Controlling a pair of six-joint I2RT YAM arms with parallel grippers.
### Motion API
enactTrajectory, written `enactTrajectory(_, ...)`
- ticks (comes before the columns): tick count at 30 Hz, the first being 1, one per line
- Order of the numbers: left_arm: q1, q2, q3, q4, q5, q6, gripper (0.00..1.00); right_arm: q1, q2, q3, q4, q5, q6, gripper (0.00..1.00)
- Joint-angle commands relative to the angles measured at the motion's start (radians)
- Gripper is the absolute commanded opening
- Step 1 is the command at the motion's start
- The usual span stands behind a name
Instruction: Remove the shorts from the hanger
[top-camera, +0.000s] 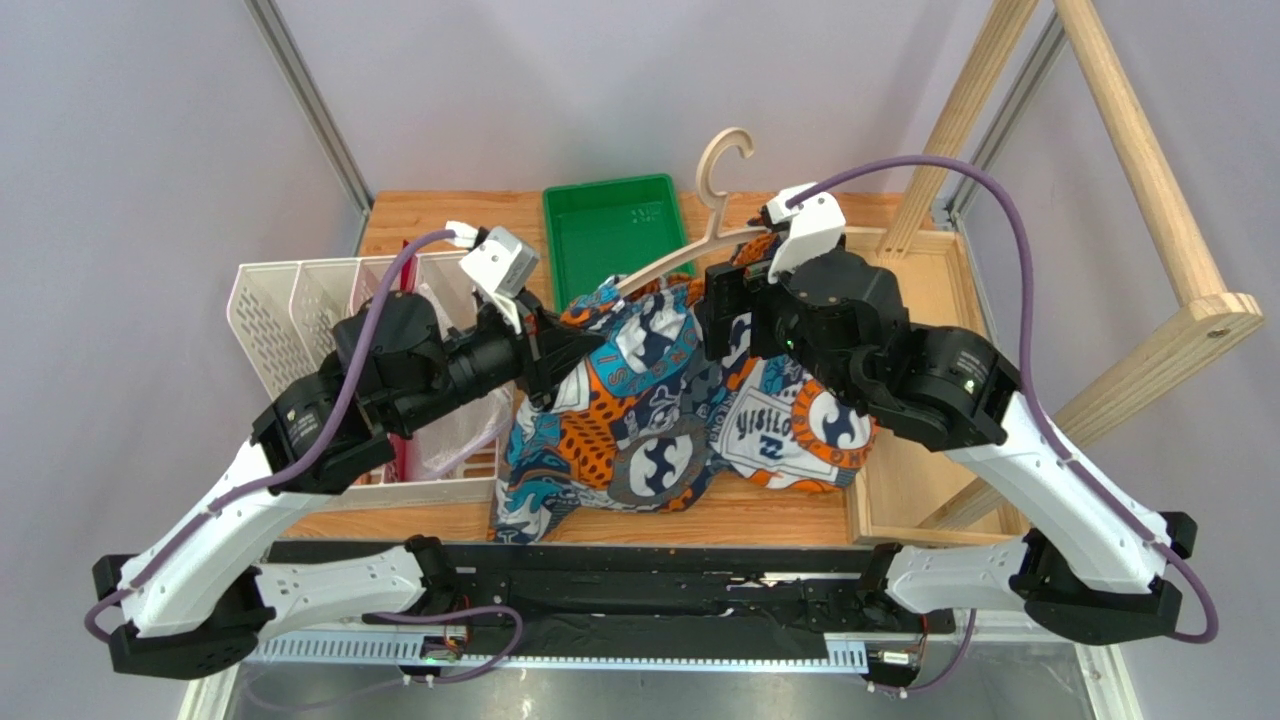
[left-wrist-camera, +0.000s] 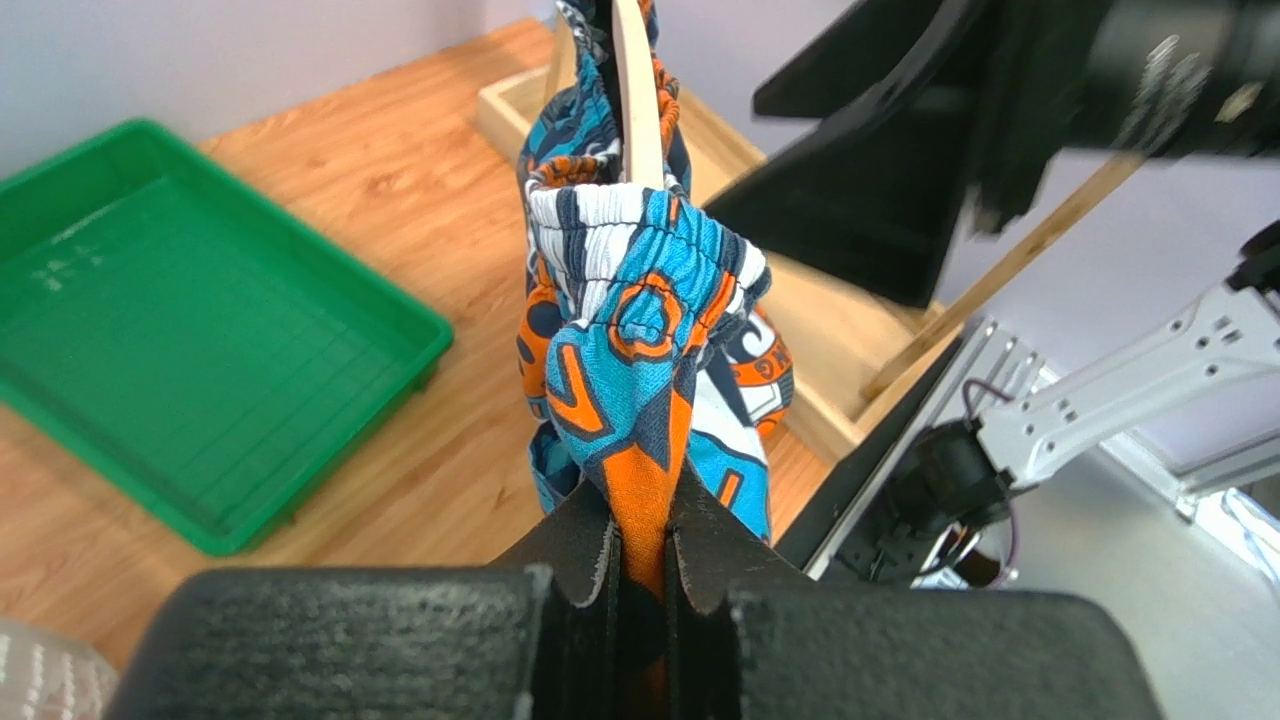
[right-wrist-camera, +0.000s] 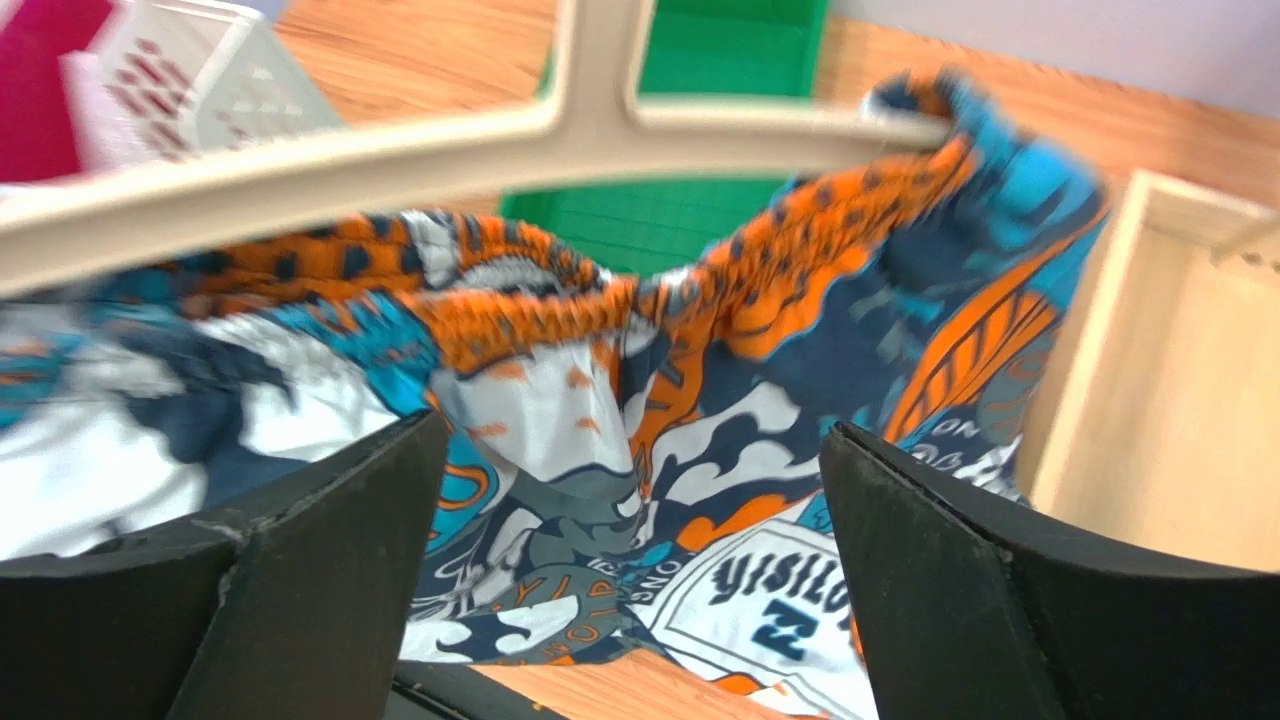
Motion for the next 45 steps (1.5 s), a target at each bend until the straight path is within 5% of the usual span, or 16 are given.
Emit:
enactTrajectory(1,0.003,-0.065,-0.053,0.057,-0.014,-0.041,0.00,-0.019,-0.072,0.049,0.117,-0.123,-0.065,1.00)
enactTrajectory(8,0.003,-0.101,-0.116,0.130,0.058,-0.077,0.00,-0.284,-0.088,0.071,0.160,-0.587,-0.082,1.00)
enactTrajectory(14,0.003,-0.102,-0.139,0.184,0.150,-0.097,0.00,-0.419,-0.080,0.051,0.194,-0.781,0.002,0.91)
enactTrajectory(28,0.003,-0.099,-0.172,0.296,0.259,-0.142,0.00,-0.432,-0.169,-0.162,0.375,-0.699,0.056,0.61)
enactTrajectory(31,0.003,-0.075,-0.162,0.298,0.280,-0.149,0.00,-0.430,-0.218,-0.233,0.441,-0.642,0.053,0.44)
enactTrajectory(35,0.003,-0.051,-0.154,0.307,0.281,-0.162,0.00,-0.430,-0.229,-0.250,0.464,-0.645,0.058,0.32)
enactTrajectory(39,0.003,-0.035,-0.143,0.298,0.281,-0.163,0.00,-0.430,-0.229,-0.245,0.464,-0.639,0.035,0.02)
enactTrajectory(43,0.003,-0.019,-0.117,0.226,0.255,-0.165,0.21,-0.430,-0.238,-0.239,0.449,-0.580,-0.014,0.00)
enactTrajectory(45,0.003,-0.019,-0.109,0.197,0.251,-0.165,0.49,-0.430,-0.244,-0.238,0.441,-0.563,-0.033,0.00)
